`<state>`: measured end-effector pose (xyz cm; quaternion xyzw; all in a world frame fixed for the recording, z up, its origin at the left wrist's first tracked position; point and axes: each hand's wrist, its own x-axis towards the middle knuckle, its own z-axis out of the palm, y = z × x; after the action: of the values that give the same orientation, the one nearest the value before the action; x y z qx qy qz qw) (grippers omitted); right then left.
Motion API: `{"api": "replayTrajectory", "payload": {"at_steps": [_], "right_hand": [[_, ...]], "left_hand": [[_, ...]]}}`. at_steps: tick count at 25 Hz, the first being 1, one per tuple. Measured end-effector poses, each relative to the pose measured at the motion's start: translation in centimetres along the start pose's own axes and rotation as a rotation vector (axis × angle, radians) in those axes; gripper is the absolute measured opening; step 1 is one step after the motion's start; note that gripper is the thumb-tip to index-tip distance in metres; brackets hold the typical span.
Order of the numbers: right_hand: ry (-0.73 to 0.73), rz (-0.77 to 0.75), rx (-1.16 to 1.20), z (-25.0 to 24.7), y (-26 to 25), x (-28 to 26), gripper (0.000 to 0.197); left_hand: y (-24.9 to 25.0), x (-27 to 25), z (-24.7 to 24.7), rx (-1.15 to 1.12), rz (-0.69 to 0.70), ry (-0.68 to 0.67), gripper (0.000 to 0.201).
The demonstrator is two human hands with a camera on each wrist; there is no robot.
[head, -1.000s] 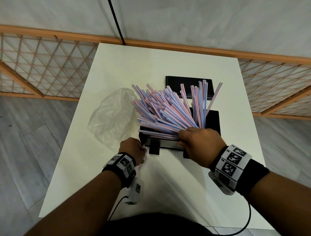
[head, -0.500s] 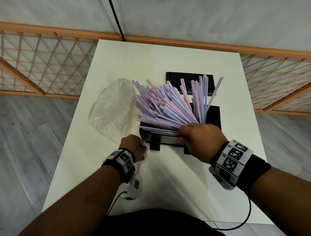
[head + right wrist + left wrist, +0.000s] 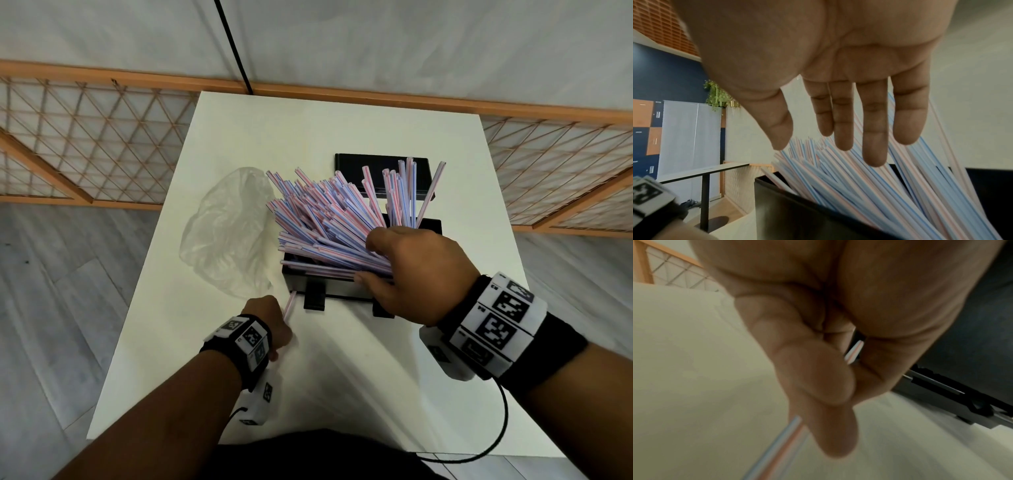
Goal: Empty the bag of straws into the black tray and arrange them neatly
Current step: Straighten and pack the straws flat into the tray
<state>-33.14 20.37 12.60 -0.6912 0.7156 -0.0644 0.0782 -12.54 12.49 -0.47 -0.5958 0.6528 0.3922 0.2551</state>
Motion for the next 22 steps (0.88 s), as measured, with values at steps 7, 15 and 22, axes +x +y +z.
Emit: {"api": "replayTrajectory", "payload": {"at_steps": [7,15,22], "right_hand": [[-0.016,0.030,0.052,-0.4,0.1,-0.4,0.031],[-0.102,-0.080,0.464,-0.1,0.5,-1.1,0.050],[-0.058,-0.133,0.615,1.0,0.4,-0.4,0.028]], "left_hand": [[0.8,-2.8,-0.6,0.359,0.190,-0.090,0.019],[5.3,-7.5,-5.3,-0.272,1.007,0.244,0.013],[6.6,-9.7,-7.6,-1.185,0.962,0.240,0.007]]}}
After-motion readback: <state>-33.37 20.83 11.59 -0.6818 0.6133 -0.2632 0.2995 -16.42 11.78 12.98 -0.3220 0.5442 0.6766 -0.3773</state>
